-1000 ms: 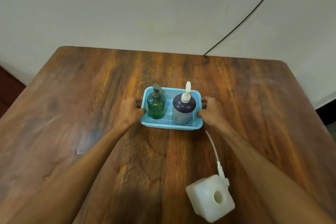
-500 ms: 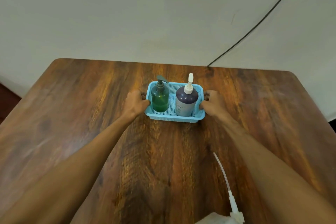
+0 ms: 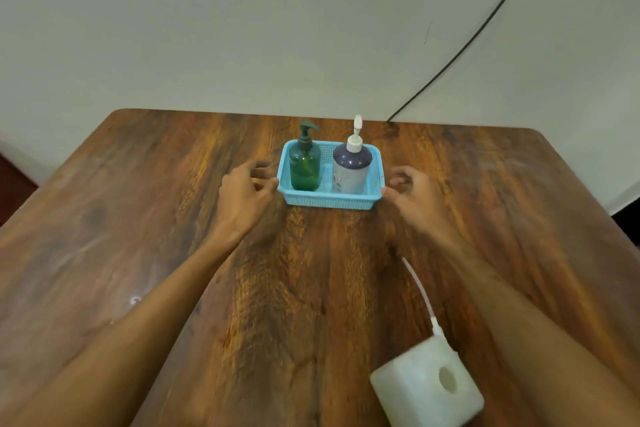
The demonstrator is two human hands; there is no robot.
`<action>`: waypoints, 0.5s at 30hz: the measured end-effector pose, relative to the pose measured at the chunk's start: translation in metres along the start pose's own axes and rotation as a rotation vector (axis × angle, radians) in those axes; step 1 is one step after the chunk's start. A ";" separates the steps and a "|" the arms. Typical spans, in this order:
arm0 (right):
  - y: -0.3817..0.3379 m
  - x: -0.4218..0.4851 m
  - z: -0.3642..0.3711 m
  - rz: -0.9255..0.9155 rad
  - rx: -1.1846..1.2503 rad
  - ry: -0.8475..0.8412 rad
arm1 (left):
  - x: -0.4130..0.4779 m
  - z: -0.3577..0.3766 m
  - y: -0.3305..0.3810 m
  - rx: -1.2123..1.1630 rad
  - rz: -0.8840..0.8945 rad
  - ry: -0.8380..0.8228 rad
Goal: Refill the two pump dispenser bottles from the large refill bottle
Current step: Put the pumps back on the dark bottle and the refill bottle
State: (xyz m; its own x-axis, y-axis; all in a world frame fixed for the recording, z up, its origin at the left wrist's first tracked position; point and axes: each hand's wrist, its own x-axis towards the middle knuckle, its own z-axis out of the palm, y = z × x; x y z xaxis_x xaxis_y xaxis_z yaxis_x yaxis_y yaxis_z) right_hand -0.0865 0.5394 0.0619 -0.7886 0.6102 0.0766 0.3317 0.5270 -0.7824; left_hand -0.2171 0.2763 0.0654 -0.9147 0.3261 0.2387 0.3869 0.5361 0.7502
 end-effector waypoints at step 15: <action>0.014 -0.200 -0.061 -0.164 0.252 0.205 | -0.206 -0.023 0.053 -0.199 0.211 -0.019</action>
State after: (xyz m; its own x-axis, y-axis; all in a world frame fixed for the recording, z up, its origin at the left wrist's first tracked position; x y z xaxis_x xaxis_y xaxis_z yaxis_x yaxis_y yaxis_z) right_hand 0.1069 0.4606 0.0734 -0.6920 0.6491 0.3158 0.0513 0.4806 -0.8754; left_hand -0.0105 0.2197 0.0702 -0.8135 0.4293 0.3923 0.5361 0.2923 0.7919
